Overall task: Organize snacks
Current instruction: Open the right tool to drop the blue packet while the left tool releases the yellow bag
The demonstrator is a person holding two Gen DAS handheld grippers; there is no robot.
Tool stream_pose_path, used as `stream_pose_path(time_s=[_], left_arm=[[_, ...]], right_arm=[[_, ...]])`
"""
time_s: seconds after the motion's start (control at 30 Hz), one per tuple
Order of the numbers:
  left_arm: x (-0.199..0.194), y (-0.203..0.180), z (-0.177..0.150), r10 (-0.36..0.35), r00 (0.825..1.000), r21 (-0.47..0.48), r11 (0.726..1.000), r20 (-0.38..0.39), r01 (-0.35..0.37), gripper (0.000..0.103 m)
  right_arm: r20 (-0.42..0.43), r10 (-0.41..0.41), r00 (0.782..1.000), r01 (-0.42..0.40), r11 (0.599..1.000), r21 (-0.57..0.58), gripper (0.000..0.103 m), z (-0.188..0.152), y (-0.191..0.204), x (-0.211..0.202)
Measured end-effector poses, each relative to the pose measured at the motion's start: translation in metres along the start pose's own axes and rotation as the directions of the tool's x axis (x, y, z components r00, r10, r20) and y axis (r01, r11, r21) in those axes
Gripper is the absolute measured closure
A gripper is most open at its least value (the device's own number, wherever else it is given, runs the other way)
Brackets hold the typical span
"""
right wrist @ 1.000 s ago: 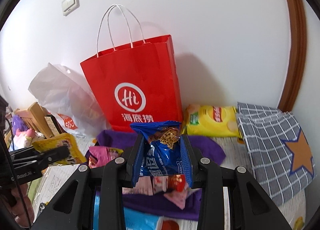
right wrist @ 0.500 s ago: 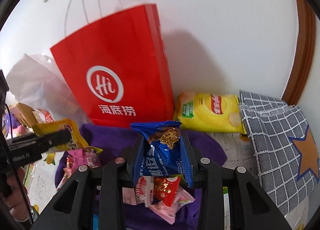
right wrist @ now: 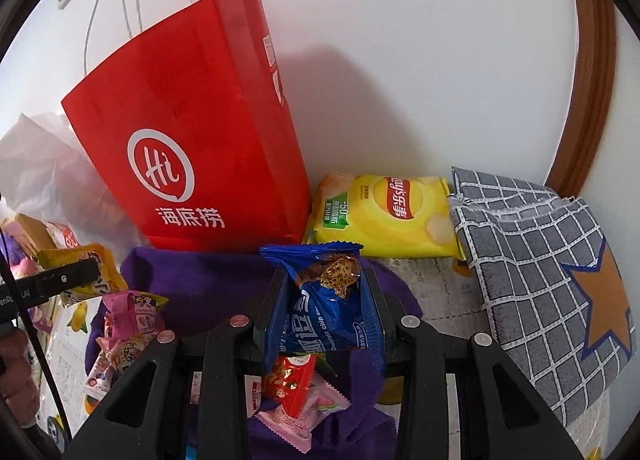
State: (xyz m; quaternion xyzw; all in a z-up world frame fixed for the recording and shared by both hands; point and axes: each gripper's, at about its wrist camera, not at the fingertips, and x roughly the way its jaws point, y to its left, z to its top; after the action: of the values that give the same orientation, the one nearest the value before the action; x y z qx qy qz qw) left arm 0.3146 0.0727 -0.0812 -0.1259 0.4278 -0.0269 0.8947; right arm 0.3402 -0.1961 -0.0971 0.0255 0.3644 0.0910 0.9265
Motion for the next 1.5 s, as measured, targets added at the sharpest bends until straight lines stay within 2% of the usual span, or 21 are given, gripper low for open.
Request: stream_pose_path(time_s=[0.23,0.43,0.6,0.97,1.2,1.5], left_arm=[[0.004,-0.004,-0.001,-0.012,1.000,0.008,1.000,-0.025,0.012,0.066],[0.007,0.000,0.000,0.013,0.999,0.000,1.000,-0.049,-0.013,0.066],[0.006,0.003,0.000,-0.012,0.999,-0.009,1.000,-0.046,0.011,0.066],[0.027,-0.010,-0.008,-0.062,0.988,0.005,0.998,-0.138,0.063,0.066],[0.048,-0.012,-0.014,-0.039,0.975,-0.011,0.999,-0.218,0.038,0.065],[0.056,-0.013,-0.019,-0.041,0.968,-0.015,0.999,-0.246,0.038,0.065]], right_arm=[[-0.048,0.025,0.999,-0.027,0.998,-0.048,0.068,-0.004,0.019,0.012],[-0.141,0.011,0.990,-0.029,0.992,-0.125,0.068,-0.015,0.037,0.034],[-0.198,0.015,0.980,-0.041,0.991,-0.125,0.068,-0.022,0.039,0.046],[-0.229,0.019,0.973,-0.059,0.984,-0.167,0.067,-0.028,0.047,0.050],[-0.233,0.032,0.972,-0.067,0.987,-0.145,0.067,-0.026,0.039,0.047],[-0.250,0.030,0.968,-0.072,0.985,-0.159,0.066,-0.028,0.044,0.049]])
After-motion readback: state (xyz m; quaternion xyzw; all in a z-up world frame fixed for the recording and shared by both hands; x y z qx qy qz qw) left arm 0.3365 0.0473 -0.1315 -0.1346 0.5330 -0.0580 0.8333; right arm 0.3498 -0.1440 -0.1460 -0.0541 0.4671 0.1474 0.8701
